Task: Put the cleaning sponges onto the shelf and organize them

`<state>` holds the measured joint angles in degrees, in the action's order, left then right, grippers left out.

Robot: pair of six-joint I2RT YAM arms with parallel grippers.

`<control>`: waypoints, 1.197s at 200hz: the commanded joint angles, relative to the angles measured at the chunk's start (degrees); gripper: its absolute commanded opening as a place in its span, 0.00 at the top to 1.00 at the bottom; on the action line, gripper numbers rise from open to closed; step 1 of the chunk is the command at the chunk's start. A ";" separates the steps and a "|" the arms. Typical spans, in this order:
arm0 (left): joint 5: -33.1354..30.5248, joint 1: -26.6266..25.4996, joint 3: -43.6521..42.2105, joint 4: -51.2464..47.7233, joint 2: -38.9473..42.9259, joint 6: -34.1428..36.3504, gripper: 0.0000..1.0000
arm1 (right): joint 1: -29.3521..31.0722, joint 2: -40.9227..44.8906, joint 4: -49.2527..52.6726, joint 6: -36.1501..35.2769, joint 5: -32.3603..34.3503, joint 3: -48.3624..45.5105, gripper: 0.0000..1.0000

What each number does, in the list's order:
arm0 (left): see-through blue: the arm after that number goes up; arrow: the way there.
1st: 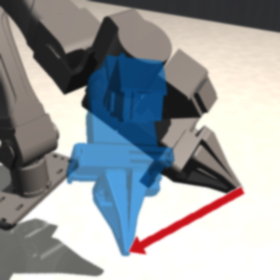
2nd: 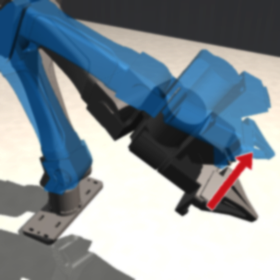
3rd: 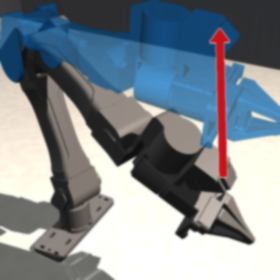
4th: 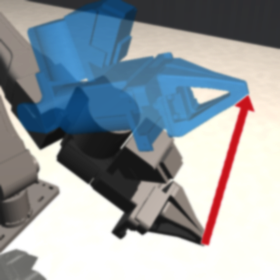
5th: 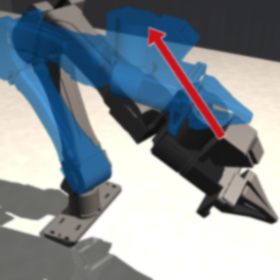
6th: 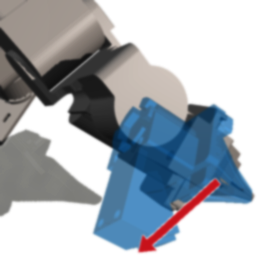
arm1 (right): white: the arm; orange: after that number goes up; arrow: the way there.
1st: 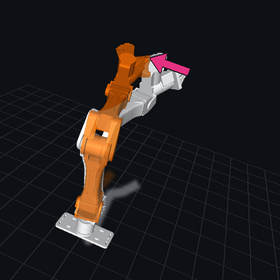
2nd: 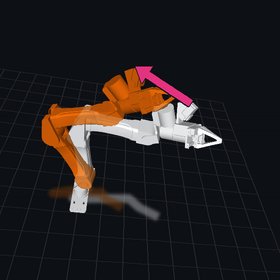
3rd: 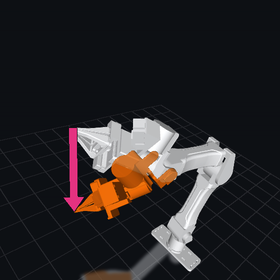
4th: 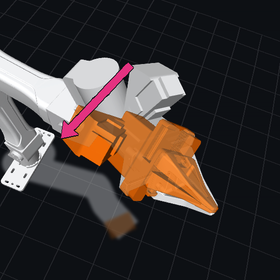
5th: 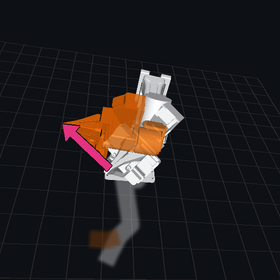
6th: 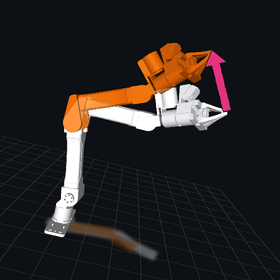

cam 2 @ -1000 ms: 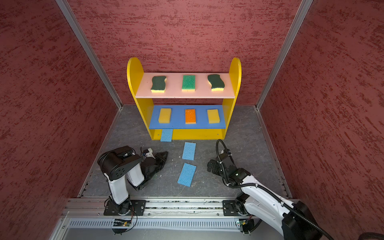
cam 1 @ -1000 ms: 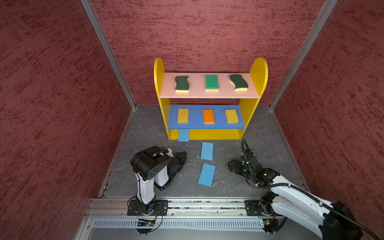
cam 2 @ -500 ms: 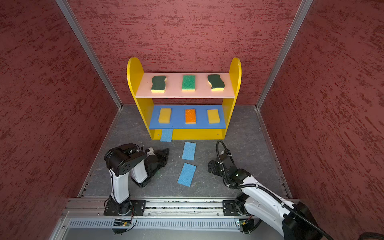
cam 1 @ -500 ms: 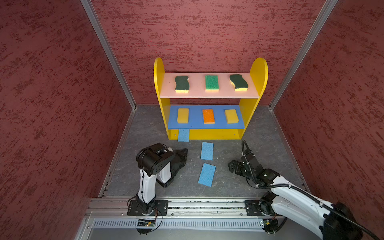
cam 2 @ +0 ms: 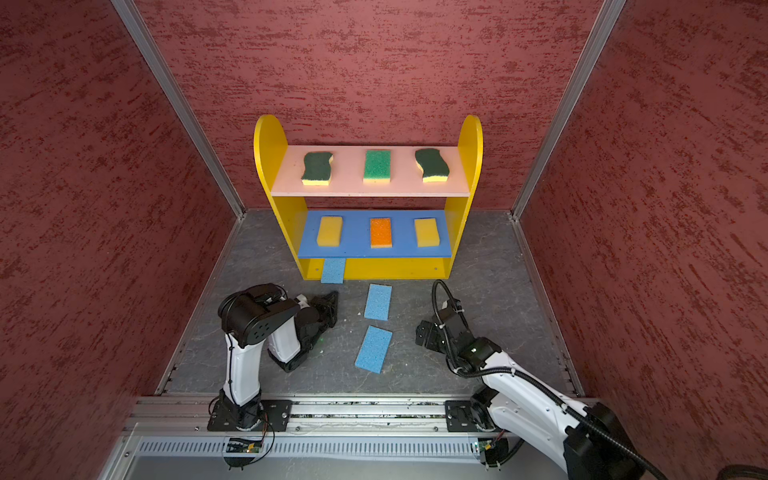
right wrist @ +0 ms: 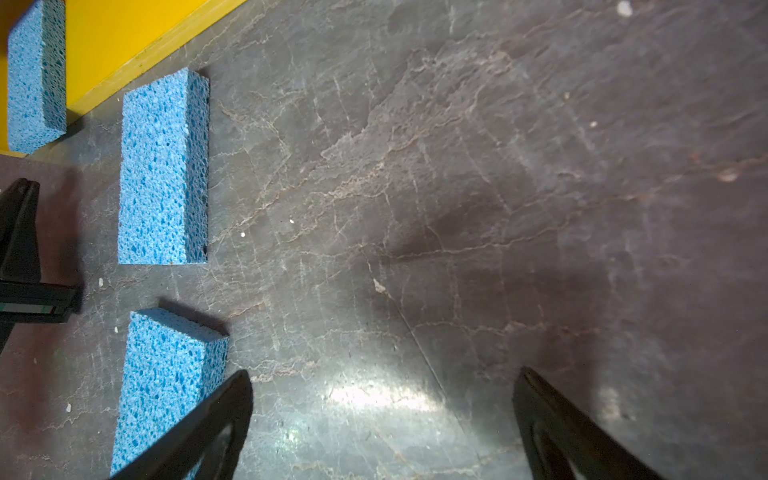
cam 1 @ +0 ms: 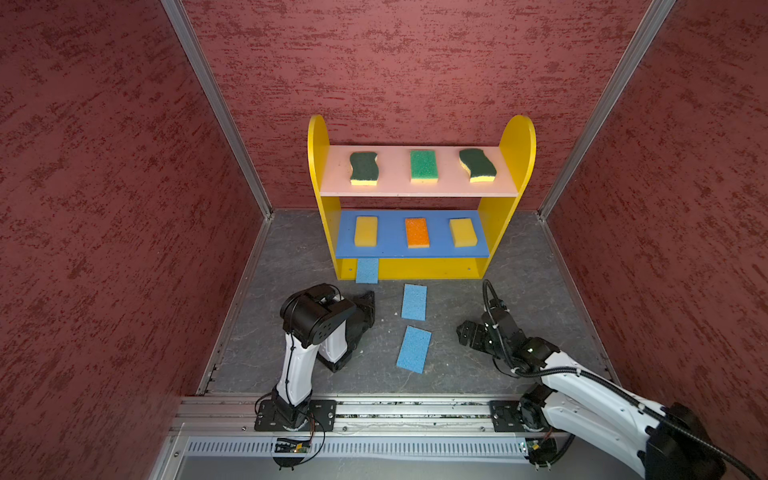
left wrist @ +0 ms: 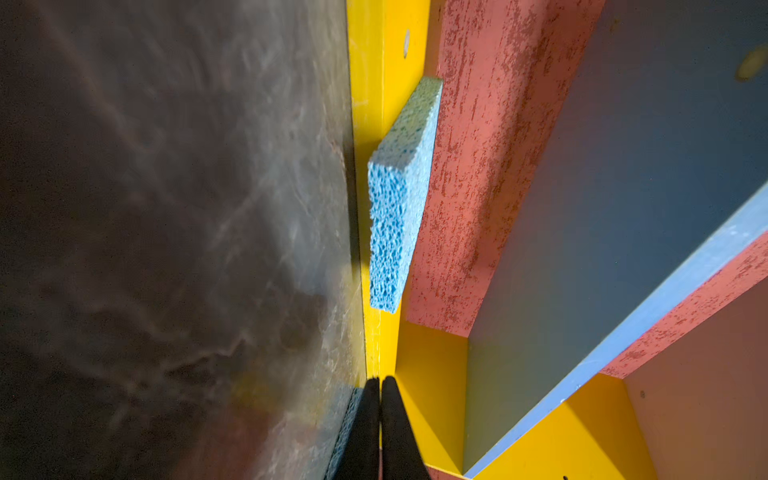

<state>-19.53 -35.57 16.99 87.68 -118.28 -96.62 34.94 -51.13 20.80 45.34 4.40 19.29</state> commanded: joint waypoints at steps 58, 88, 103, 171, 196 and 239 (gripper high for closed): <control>1.36 1.25 1.62 -6.82 -5.70 -4.40 0.94 | 0.31 0.25 -0.83 -0.57 2.45 -0.13 0.01; 2.25 1.62 0.85 -10.11 -4.24 -5.91 0.95 | 0.31 0.19 -0.84 -0.60 2.58 -0.13 0.01; 2.91 1.99 0.69 -12.43 -2.87 -5.71 0.95 | 0.31 0.23 -0.93 -0.58 2.52 -0.13 0.01; 6.03 3.20 2.81 -22.21 2.60 -3.35 0.98 | 0.31 0.73 -0.75 -0.52 2.62 -0.21 0.01; 6.59 3.93 4.12 -25.87 3.92 -2.81 0.98 | 0.31 1.20 -0.59 -0.49 2.71 -0.37 0.01; 6.64 4.65 6.22 -27.52 3.19 -2.40 0.98 | 0.31 1.21 -0.81 -0.42 2.75 -0.57 0.01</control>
<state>-13.85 -31.66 22.85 69.78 -112.64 -99.48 34.94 -50.57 20.80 44.95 5.65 19.29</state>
